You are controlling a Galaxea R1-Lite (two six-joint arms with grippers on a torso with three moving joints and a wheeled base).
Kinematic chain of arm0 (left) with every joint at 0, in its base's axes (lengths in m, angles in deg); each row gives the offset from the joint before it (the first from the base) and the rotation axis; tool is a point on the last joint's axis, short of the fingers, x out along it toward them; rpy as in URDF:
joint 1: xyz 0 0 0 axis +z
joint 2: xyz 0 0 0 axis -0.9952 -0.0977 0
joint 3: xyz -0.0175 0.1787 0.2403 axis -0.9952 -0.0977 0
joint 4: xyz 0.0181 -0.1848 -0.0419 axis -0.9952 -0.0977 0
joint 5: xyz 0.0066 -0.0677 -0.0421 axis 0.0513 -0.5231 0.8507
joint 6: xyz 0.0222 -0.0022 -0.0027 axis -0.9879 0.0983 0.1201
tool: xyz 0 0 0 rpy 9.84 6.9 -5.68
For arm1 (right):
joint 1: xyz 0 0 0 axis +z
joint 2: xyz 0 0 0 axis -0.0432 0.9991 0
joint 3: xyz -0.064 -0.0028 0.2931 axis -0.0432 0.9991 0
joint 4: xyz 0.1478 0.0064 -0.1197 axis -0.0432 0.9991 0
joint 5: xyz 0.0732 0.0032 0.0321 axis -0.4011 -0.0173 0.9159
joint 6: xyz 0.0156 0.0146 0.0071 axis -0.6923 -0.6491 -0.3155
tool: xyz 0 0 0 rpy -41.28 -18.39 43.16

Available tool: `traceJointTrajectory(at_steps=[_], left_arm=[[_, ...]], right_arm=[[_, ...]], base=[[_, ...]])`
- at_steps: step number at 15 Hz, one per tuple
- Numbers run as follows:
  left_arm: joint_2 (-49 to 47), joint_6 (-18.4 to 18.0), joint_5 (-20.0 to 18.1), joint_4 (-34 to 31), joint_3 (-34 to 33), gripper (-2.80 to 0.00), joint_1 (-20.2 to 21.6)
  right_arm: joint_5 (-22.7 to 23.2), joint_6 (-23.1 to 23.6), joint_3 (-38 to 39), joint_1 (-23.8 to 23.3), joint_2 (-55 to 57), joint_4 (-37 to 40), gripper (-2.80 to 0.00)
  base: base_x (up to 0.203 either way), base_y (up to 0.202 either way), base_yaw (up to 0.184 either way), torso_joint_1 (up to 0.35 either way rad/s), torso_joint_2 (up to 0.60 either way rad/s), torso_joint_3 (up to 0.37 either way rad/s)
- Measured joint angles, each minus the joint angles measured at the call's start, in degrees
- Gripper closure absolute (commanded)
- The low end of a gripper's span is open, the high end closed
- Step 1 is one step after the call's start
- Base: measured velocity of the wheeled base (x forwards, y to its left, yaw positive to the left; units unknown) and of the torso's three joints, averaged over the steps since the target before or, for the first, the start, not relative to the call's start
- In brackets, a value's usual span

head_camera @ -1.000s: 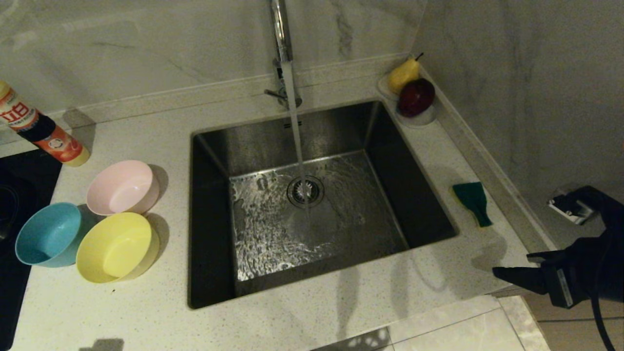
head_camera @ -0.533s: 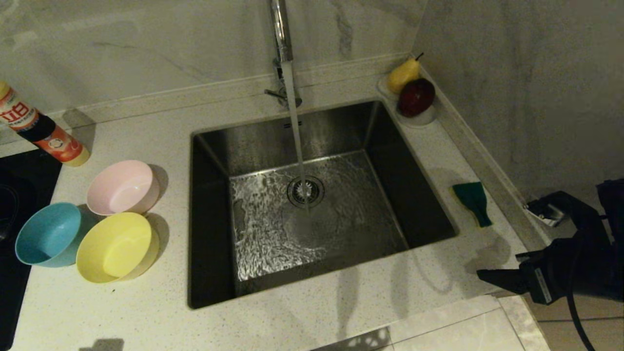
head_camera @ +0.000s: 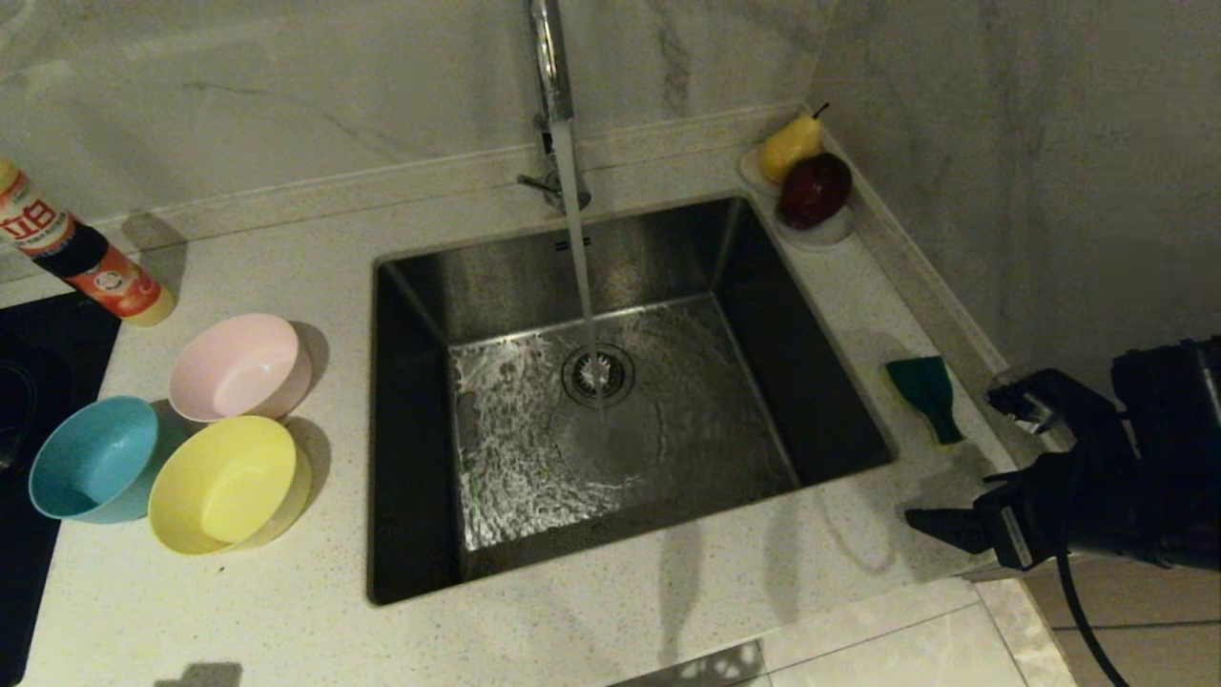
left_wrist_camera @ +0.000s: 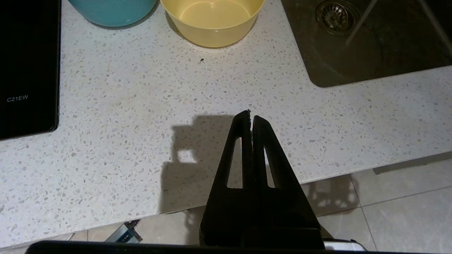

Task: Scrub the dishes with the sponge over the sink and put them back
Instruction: Pick up a bowl and the sponge

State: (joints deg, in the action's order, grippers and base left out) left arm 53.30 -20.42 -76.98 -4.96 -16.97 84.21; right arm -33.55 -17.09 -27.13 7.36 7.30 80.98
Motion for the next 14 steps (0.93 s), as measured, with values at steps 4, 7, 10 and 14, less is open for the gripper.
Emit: traceJointTrajectory(at_steps=[4, 7, 10, 14], left_arm=[[-0.05, -0.02, 0.00, -0.02, 0.00, 0.00, 0.00], [-0.07, -0.02, 0.02, -0.02, 0.00, 0.00, 0.00], [-0.07, 0.00, 0.00, -0.02, 0.00, 0.00, 0.00], [-0.07, 0.00, 0.00, -0.01, 0.00, 0.00, 0.00]], right_arm=[[-0.94, 0.49, -0.81, -0.17, 1.52, -1.69, -2.80], [-1.18, 0.51, -2.06, -0.44, 2.42, -2.93, -2.80], [-1.87, 0.56, -2.62, -0.48, 3.83, -7.38, -2.80], [-2.65, 0.67, -4.19, -0.75, 5.83, -9.00, -2.80]], base=[[0.000, 0.000, 0.000, 0.000, 0.00, 0.000], [0.000, 0.000, 0.000, 0.000, 0.00, 0.000], [0.000, 0.000, 0.000, 0.000, 0.00, 0.000], [0.000, 0.000, 0.000, 0.000, 0.00, 0.000]])
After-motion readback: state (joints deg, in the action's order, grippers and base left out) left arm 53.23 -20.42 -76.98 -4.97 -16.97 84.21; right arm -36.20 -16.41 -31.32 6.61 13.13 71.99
